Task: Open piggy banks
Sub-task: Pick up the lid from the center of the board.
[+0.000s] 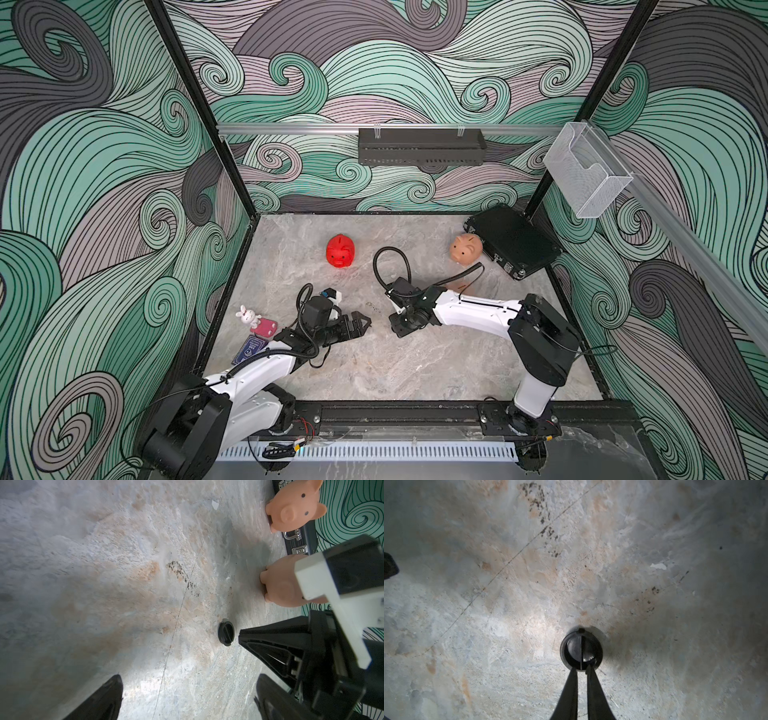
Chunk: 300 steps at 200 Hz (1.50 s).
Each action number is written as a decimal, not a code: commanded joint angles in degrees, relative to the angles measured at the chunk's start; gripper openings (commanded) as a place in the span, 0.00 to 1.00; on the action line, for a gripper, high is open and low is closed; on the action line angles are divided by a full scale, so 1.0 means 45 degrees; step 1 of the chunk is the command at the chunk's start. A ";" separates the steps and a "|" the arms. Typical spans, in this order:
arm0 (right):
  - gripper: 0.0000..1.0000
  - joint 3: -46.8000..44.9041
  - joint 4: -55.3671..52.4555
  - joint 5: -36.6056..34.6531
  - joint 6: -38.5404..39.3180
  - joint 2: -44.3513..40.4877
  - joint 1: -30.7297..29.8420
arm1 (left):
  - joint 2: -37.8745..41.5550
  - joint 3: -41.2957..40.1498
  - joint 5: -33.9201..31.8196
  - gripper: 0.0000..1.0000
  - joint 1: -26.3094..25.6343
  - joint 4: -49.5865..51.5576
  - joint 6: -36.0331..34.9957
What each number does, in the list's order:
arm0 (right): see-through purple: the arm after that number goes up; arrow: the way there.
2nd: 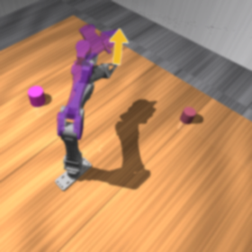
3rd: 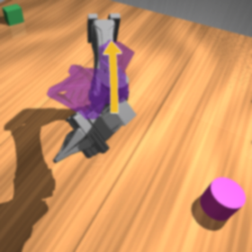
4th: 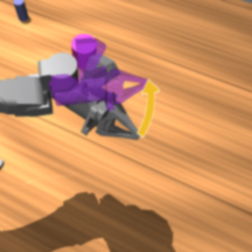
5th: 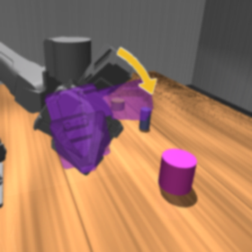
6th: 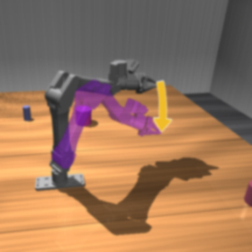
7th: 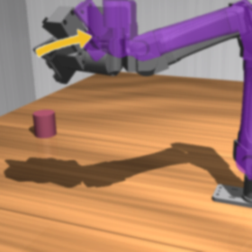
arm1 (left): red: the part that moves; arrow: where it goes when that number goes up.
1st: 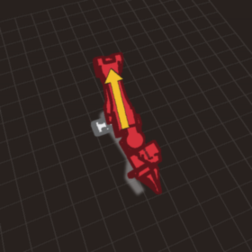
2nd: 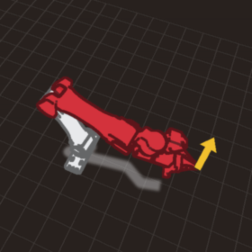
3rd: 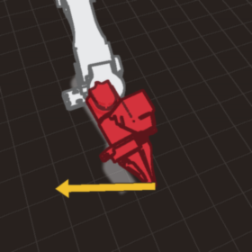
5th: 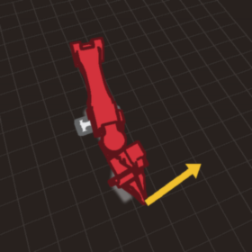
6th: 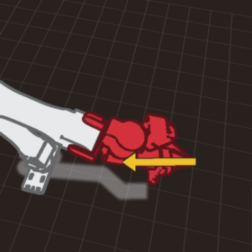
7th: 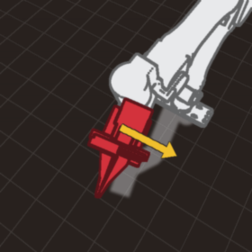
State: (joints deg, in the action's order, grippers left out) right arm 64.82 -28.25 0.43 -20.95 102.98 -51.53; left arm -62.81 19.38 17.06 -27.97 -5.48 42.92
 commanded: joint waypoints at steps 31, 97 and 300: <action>0.15 0.0993 -0.0460 0.0107 0.0494 0.0871 -0.0053 | -0.0097 0.0186 -0.0192 0.99 -0.0186 -0.0370 0.0161; 0.14 0.1260 -0.0771 -0.0217 0.0520 0.1426 -0.0053 | 0.0070 0.0205 -0.0334 0.99 -0.0172 -0.0092 0.0053; 0.00 0.0840 -0.0467 -0.0955 -0.0101 0.0090 -0.0644 | 0.1173 0.0679 -0.1787 0.99 -0.0133 0.1747 -0.0114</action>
State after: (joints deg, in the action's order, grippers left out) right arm 70.35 -33.50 -5.28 -19.57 108.73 -54.39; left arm -59.55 19.51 12.36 -28.34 -1.87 43.51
